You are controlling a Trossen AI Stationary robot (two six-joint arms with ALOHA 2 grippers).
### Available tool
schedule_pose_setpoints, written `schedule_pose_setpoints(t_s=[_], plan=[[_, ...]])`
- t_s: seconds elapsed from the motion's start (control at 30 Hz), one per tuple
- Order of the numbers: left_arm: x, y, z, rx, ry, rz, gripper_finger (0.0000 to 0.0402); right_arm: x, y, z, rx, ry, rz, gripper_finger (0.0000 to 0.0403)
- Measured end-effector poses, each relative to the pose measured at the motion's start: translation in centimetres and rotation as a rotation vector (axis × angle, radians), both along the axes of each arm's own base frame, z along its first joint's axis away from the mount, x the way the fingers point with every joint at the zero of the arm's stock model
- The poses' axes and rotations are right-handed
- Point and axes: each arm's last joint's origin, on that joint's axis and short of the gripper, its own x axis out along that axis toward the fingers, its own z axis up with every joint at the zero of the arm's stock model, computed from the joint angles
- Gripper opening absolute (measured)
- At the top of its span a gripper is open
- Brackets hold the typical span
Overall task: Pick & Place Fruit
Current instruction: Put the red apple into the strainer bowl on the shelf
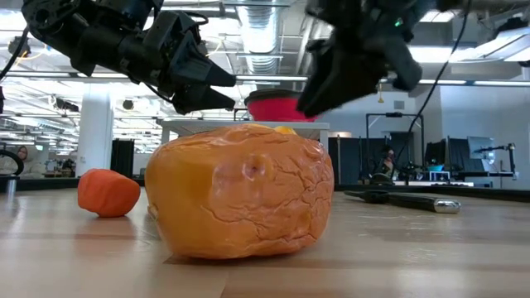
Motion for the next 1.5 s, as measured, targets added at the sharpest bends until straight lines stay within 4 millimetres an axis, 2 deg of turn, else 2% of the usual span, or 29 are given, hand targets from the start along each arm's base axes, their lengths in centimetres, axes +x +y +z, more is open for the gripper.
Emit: schedule_pose_setpoints(t_s=[0.13,0.37,0.5,0.63,0.77,1.1,1.27,1.4,1.5], plan=[[0.0,0.0,0.0,0.002,-0.004,0.009,0.0308,2.6,-0.3,-0.6,-0.117,0.183,0.133,0.0161],[0.0,0.0,0.0,0.002,-0.005,0.009,0.0308,6.8,0.1,-1.4,-0.379,0.380,0.473,0.0276],[0.0,0.0,0.0,0.000,-0.003,0.011,0.0308,8.0,0.3,-2.7,-0.502,0.445,0.642,0.0336],[-0.1,0.0,-0.3,0.002,0.018,0.011,0.0308,8.5,-0.2,-3.7,-0.592,0.479,0.760,0.0373],[-0.1,0.1,-0.3,0.005,0.024,0.021,0.0308,8.7,-1.1,-3.8,-0.589,0.485,0.759,0.0380],[-0.4,0.3,-0.4,0.023,0.050,0.080,0.0308,9.3,-3.2,-3.8,-0.483,0.420,0.735,0.0357],[-1.8,0.5,0.6,0.044,0.089,0.138,0.0308,9.8,-4.5,-3.8,-0.365,0.353,0.601,0.0343],[-3.3,0.5,1.2,0.040,0.045,0.142,0.0308,9.6,-5.6,-4.4,-0.291,0.336,0.566,0.0335],[-4.5,0.6,0.8,0.033,0.038,0.145,0.0308,9.8,-6.0,-4.5,-0.250,0.305,0.554,0.0332]])
